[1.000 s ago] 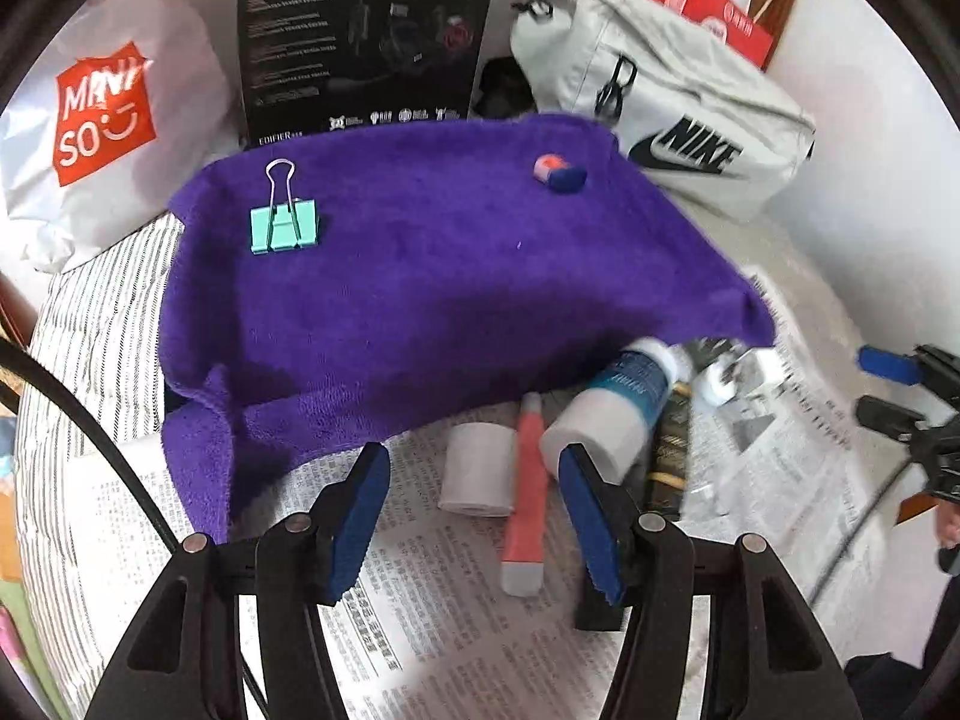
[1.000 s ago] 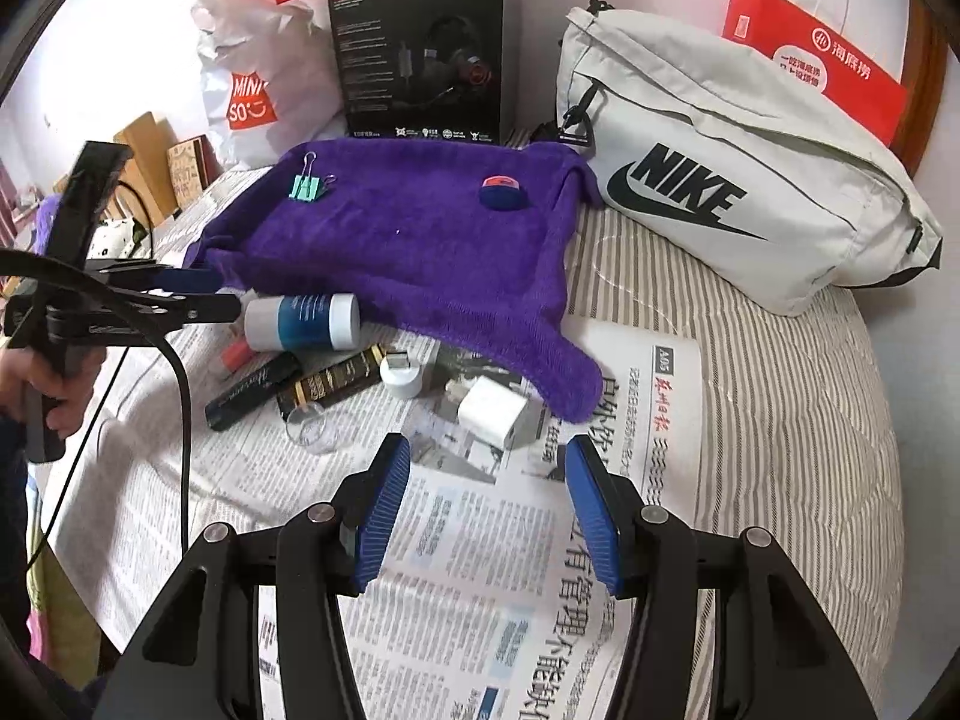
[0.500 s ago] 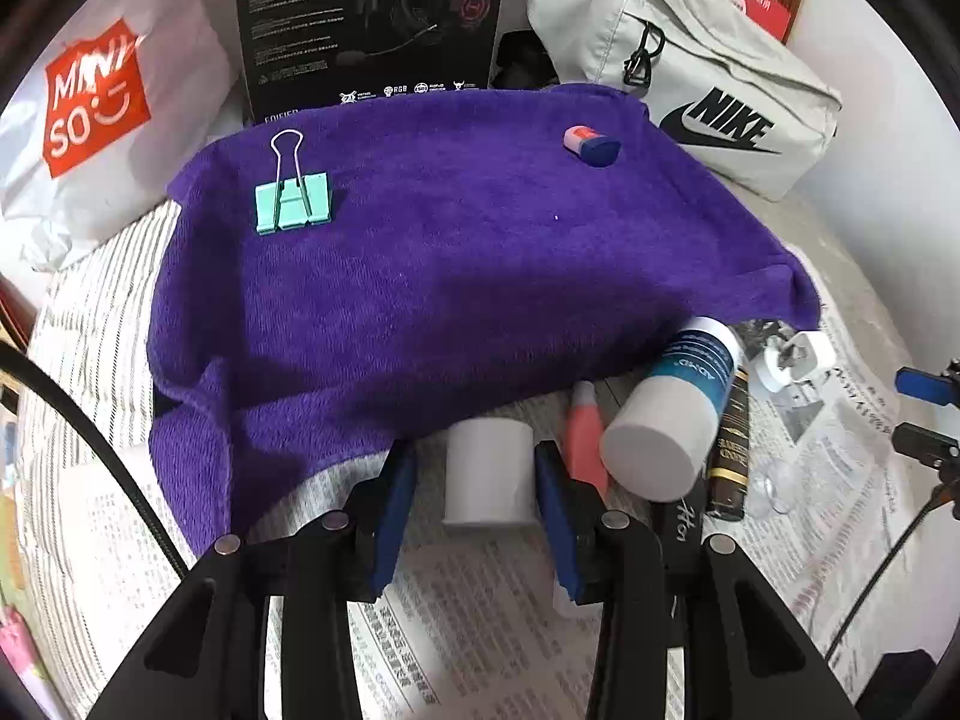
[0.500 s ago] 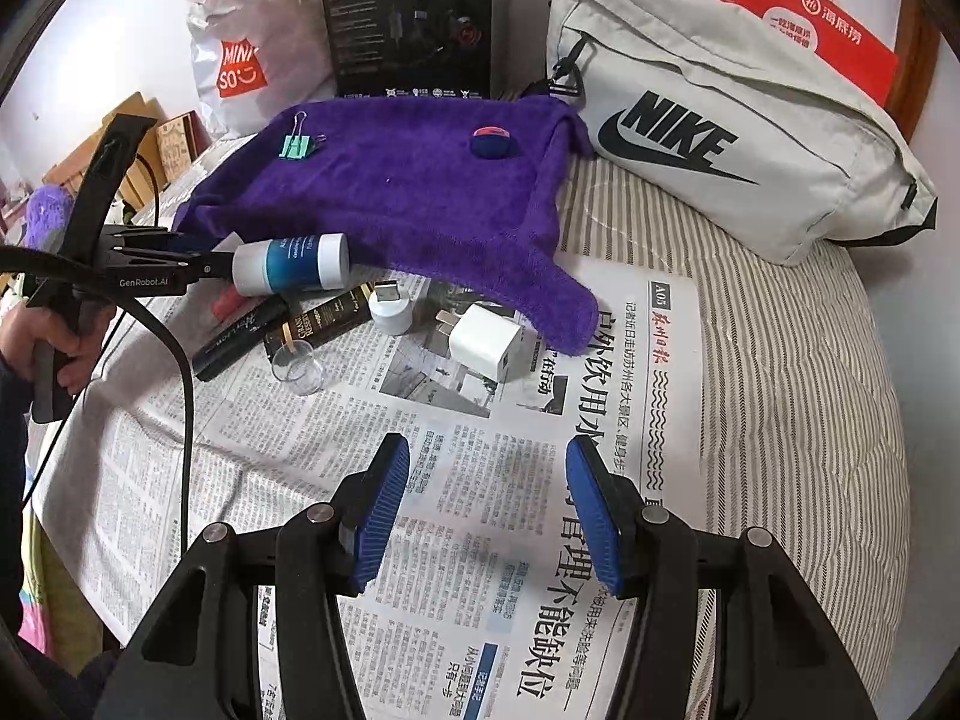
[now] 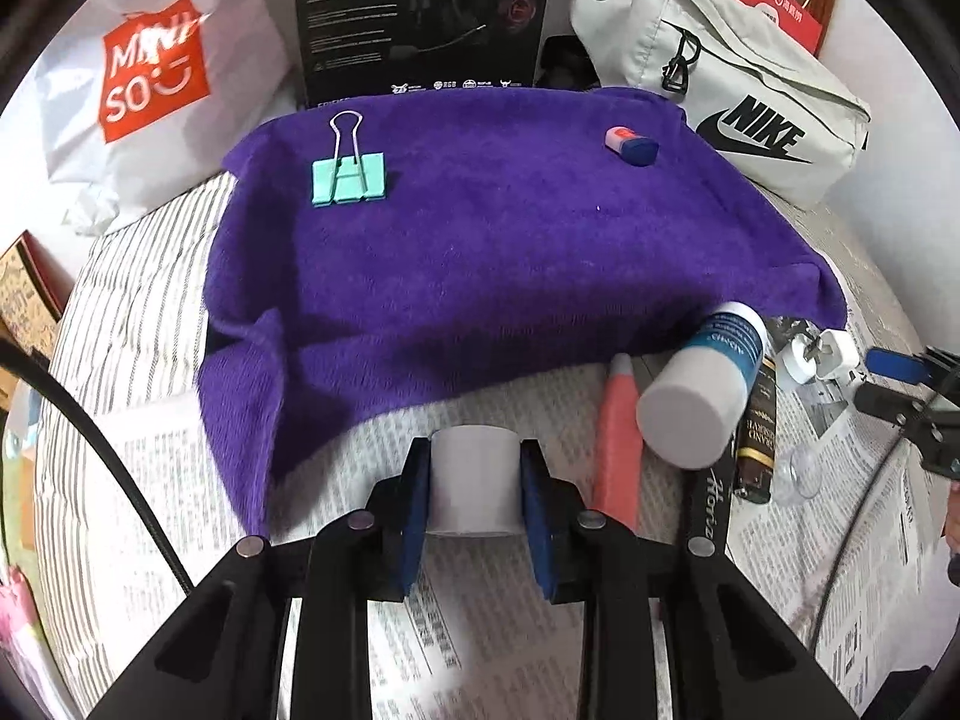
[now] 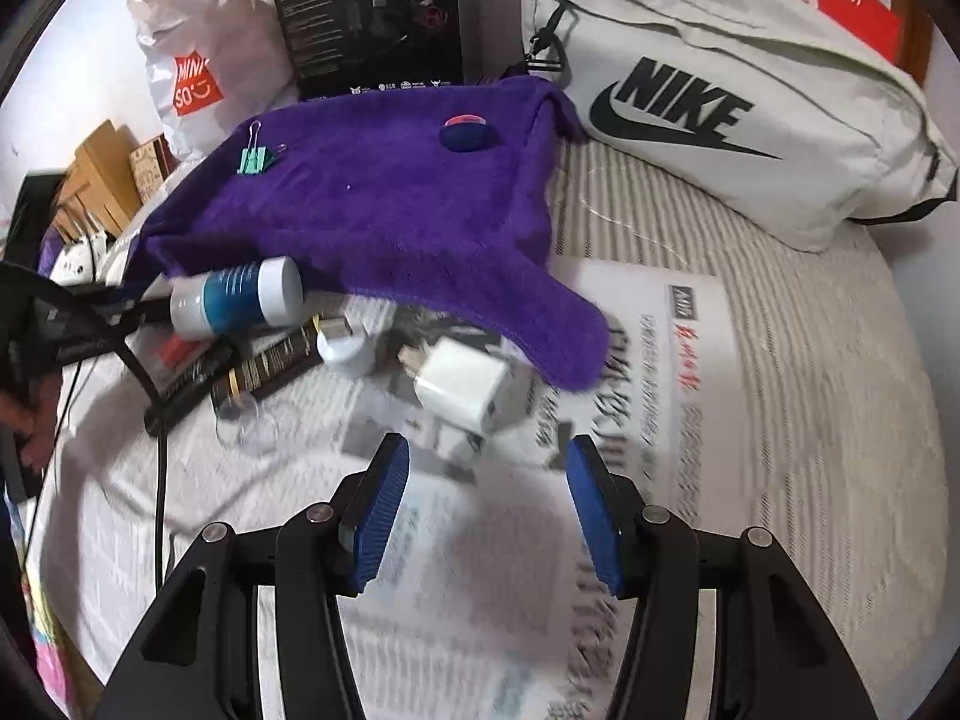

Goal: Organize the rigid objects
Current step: 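Grasp the white tape roll with the left tool while the right tool grasps the white charger plug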

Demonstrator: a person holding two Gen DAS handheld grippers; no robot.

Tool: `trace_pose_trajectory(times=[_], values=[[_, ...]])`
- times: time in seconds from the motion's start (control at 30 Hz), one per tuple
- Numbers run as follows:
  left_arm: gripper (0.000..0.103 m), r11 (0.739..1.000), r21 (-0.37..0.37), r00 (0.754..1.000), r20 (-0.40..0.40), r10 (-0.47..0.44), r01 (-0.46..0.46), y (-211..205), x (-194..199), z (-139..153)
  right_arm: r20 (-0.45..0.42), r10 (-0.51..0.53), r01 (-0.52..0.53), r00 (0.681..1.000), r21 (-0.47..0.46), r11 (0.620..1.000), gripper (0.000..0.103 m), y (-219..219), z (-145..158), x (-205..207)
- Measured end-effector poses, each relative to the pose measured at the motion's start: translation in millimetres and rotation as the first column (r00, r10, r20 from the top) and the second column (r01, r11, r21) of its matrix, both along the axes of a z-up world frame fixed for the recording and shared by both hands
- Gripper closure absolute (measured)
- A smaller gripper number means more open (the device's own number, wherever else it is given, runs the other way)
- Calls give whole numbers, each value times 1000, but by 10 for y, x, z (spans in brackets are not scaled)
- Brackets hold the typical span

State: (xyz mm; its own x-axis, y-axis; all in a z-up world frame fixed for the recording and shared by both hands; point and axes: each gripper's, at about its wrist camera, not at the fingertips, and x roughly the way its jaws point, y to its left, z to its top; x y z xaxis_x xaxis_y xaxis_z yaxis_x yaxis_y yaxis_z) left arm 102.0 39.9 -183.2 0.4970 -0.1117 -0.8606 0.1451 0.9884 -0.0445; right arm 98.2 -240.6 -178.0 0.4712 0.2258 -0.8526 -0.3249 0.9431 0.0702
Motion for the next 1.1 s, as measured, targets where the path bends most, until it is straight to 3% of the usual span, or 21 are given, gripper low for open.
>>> trace_pose_trajectory(times=[0.13, 0.4, 1.0, 1.1], values=[[76, 1000, -4, 1000, 14, 7, -7, 0, -33, -9, 24, -29, 29, 999, 7, 1000, 49, 91, -25, 113], [76, 996, -92, 1000, 11, 20, -19, 138, -47, -10, 39, -11, 15, 999, -113, 994, 49, 56, -33, 168], [76, 997, -72, 1000, 5, 14, -14, 100, -41, 12, 34, 29, -25, 999, -101, 995, 45, 123, -146, 206], [76, 997, -72, 1000, 5, 15, -14, 102, -40, 15, 32, 26, -24, 999, -56, 998, 59, 85, -151, 208]])
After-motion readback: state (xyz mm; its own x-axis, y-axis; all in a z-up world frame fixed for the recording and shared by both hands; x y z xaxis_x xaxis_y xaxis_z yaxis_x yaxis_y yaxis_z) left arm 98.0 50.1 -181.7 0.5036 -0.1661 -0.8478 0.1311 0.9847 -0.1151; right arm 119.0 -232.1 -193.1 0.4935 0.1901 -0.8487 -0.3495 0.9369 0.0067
